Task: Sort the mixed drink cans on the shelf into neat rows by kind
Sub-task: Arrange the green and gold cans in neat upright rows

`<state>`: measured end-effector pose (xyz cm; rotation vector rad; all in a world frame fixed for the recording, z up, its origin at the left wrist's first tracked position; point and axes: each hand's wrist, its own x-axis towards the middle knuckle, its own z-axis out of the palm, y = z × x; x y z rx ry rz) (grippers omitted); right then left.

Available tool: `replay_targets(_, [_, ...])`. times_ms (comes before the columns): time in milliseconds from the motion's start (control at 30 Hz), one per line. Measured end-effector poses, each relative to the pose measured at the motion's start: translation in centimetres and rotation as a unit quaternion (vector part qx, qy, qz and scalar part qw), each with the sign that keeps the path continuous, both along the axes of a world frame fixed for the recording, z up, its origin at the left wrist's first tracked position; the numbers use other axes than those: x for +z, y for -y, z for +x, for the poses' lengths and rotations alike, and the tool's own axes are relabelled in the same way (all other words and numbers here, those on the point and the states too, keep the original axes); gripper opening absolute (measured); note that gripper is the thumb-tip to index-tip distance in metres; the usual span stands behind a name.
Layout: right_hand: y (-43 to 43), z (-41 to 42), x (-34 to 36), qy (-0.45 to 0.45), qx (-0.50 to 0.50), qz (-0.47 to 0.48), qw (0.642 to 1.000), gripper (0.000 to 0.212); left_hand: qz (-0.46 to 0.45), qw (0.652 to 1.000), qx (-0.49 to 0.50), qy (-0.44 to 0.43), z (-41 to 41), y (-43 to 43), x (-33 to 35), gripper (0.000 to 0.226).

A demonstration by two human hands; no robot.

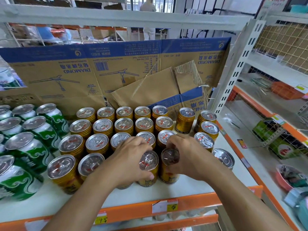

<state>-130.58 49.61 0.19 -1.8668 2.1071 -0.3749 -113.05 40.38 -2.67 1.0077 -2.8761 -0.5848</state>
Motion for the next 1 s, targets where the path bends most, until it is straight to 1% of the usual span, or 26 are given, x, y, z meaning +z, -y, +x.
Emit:
replay_targets(167, [0.0, -0.6, -0.6, 0.015, 0.007, 0.005, 1.000, 0.057, 0.014, 1.000, -0.008, -0.001, -0.2, 0.2, 0.0, 0.079])
replay_targets(267, [0.0, -1.2, -0.7, 0.046, 0.006, 0.008, 0.999, 0.057, 0.041, 0.999, -0.015, -0.009, -0.5, 0.5, 0.4, 0.075])
replay_targets(367, [0.0, -1.9, -0.7, 0.092, -0.002, -0.020, 0.996, 0.044, 0.055, 0.997, -0.014, -0.049, -1.3, 0.8, 0.8, 0.063])
replay_targets(433, [0.1, -2.5, -0.5, 0.089, -0.014, -0.045, 0.995, 0.034, 0.047, 0.996, -0.005, -0.071, -2.1, 1.0, 0.9, 0.055])
replay_targets(500, [0.3, -3.2, -0.2, 0.072, -0.026, -0.066, 0.995, 0.024, 0.037, 0.996, 0.001, -0.078, -3.0, 1.3, 0.9, 0.051])
replay_targets(600, [0.8, -4.4, 0.1, 0.060, -0.050, -0.086, 0.993, 0.019, 0.030, 0.997, 0.000, -0.069, -4.5, 2.1, 0.6, 0.053])
replay_targets(700, [1.7, -5.8, 0.2, 0.021, -0.064, -0.079, 0.995, 0.021, 0.017, 0.999, 0.003, -0.039, -6.1, 3.2, 0.2, 0.057])
replay_targets(833, [3.8, -7.4, 0.6, -0.019, -0.071, -0.076, 0.994, 0.016, -0.013, 1.000, 0.019, -0.002, -8.6, 4.9, 0.4, 0.061])
replay_targets(933, [5.9, -9.1, 1.0, -0.036, -0.080, -0.074, 0.993, 0.019, -0.042, 0.998, 0.038, 0.029, -10.1, 6.3, 0.5, 0.068])
replay_targets(1000, [7.4, -10.3, 1.0, -0.036, -0.091, -0.078, 0.992, 0.019, -0.041, 0.996, 0.055, 0.048, -10.7, 7.1, 0.0, 0.074])
